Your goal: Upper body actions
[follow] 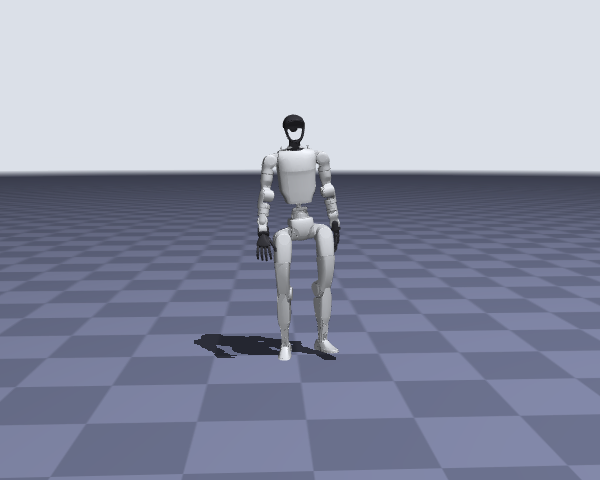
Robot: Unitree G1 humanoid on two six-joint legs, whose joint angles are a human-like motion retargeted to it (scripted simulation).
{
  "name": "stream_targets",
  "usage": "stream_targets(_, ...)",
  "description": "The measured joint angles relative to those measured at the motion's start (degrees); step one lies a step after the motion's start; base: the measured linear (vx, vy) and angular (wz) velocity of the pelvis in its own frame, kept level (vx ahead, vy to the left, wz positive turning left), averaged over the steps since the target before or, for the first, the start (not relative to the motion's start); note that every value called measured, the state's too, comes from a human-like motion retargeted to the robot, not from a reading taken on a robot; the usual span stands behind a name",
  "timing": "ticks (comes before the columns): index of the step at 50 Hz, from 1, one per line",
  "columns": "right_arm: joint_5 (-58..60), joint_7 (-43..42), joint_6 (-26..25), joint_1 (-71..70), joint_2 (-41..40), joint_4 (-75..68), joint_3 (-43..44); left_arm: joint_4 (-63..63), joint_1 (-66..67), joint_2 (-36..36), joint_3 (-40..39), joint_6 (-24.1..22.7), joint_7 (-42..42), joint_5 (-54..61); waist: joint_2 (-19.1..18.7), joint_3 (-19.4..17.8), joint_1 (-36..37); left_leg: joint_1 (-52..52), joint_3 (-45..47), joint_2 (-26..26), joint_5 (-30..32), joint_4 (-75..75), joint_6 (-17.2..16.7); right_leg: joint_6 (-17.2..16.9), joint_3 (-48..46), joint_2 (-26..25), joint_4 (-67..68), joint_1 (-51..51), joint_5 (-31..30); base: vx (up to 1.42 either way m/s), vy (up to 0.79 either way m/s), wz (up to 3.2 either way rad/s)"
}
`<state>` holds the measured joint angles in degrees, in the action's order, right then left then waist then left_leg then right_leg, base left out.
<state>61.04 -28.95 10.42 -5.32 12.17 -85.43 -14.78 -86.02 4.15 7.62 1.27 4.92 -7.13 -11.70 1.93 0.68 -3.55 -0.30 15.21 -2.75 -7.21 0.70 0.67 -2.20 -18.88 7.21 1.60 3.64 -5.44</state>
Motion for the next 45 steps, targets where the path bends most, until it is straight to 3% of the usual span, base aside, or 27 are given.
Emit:
stream_targets(2, -5.9, 14.23, -8.14, 0.12, -0.97, -11.62, -1.54, -0.19, -0.3, -0.17, 0.51, -0.08, -0.42, -0.15, -0.42, -0.14, 0.48, 0.2, 0.17, 0.06, -0.06, -0.13, 0.02, 0.02, 0.23, -0.16, 0.01, -0.04, 0.0, 0.06, 0.12, -0.09)
stream_targets(5, -15.61, 38.11, -18.13, 4.74, -1.15, -11.97, -2.47, 0.06, -1.03, -0.2, 1.08, -0.35, -0.88, -1.36, -0.67, -0.76, 2.18, 0.38, 0.61, 0.24, -0.13, -0.16, -0.04, -0.28, 0.91, 0.21, 0.77, -0.77, -0.07, 0.09, 0.1, -0.43)
stream_targets(7, -23.48, 38.14, -19.65, 7.73, -2.21, -11.97, 1.77, 0.85, -0.95, -0.26, 1.16, -0.69, -0.94, -2.42, -0.58, -0.59, 8.78, 0.73, 6.4, 1.37, -0.79, -0.34, -0.53, -0.98, 7.12, 0.54, 3.18, -3.6, 0.48, 0.08, 0.05, -1.87)
stream_targets(10, -39.35, 29.72, -11.98, 10.72, -3.78, -11.94, 10.34, 1.82, -0.21, -0.05, 1.95, -1.36, -0.91, -3.31, 0.08, -0.1, 12.46, 0.64, 9.3, 1.23, -1.15, -0.54, -0.74, -0.11, 9.83, 0.04, 4.76, -6.05, 0.71, 0.07, 0.02, -0.68)
stream_targets(12, -44.08, 27.18, -7.5, 11.32, -3.39, -11.43, 12.77, 1.58, 0.41, 0.3, 2.68, -1.89, -0.79, -2.98, -0.18, 0.26, 9.37, 0.21, 6.29, 0.95, -0.92, -0.44, -0.62, -0.7, 7.16, 0.54, 3.37, -4.17, 0.83, 0.03, 0.0, 1.06)
stream_targets(14, -43.18, 29.01, -6.2, 10.94, -2.26, -11.61, 12.92, 0.81, 0.72, 0.46, 2.71, -2.15, -0.75, -2.21, -0.71, 0.28, 6.48, 0.01, 4.04, 0.9, -0.67, -0.37, -0.48, -1.38, 4.71, 0.98, 2.15, -2.45, 0.79, -0.02, 0.01, 0.86)
stream_targets(18, -35.07, 36.6, -9.76, 9.44, -0.16, -10.05, 9.99, -0.14, 0.41, 0.55, 1.67, -0.88, -2.03, -2.4, -0.7, -0.44, 3.97, 0.14, 2.41, 0.39, -0.41, -0.26, -0.31, -0.46, 2.65, 0.43, 1.15, -1.46, 0.35, -0.03, 0.01, 0.31)
stream_targets(20, -31.56, 36.59, -10.04, 9.05, 0.15, -8.54, 8.57, 1.3, 0.99, 0.44, 1.08, -0.16, -0.98, -3.11, -0.52, -0.61, 4.46, 0.09, 2.91, 0.55, -0.3, -0.07, -0.41, -0.38, 3.15, 0.43, 1.11, -1.43, 0.23, 0.01, -0.02, -0.1)
stream_targets(25, -24.9, 30.56, -10.28, 8.47, -0.82, -4.17, 5.94, 17.88, 4.6, 0.47, -0.72, -0.24, 17.94, -7.44, -0.49, -1.06, 5.06, 0.61, 3.62, 0.64, -0.39, -0.26, -0.48, 0.33, 3.72, -0.3, 1.12, -1.6, 0.21, 0.0, -0.01, -0.04)
stream_targets(29, -23.61, 26.64, -11.74, 8.43, -2.49, -2.73, 4.16, 37.02, 6.75, 2.52, -3.29, -1.83, 21.89, -8.94, -0.58, -1.24, 5.05, 1.03, 3.48, 0.37, -0.36, -0.36, -0.42, 2.38, 3.12, -2.2, 0.6, -1.32, 0.26, 0.0, 0.0, 0.0)
stream_targets(33, -18.85, 23.69, -15.28, 8.46, -3.24, -2.46, 1.19, 54.28, 4.87, 5.44, -6.32, -3.85, 24.78, -5.92, -0.13, -0.67, 4.35, 0.88, 2.32, 0.08, -0.09, -0.34, -0.42, 2.27, 1.66, -1.87, 0.32, -0.8, 0.37, 0.0, -0.02, 0.26)
stream_targets(37, -16.33, 22.83, -14.96, 9.06, -3.1, -2.33, 1.08, 69.32, -0.17, 12.02, -9.7, -5.68, 29.73, -8.25, 0.19, 0.54, 4.2, 0.4, 1.25, -0.27, 0.13, -0.26, -0.43, 1.93, 0.5, -1.26, 0.24, -0.62, 0.53, 0.01, -0.01, 0.31)
stream_targets(45, -21.49, 28.0, -13.73, 9.25, -2.07, -5.01, 3.89, 90.43, -14.89, 25.59, -14.71, -9.68, 50.97, -27.15, 0.25, 2.79, 4.54, -0.42, 0.45, -0.62, 0.14, 0.04, -0.45, 1.15, -0.05, -0.53, -0.1, -0.03, 0.97, 0.0, 0.0, 0.03)
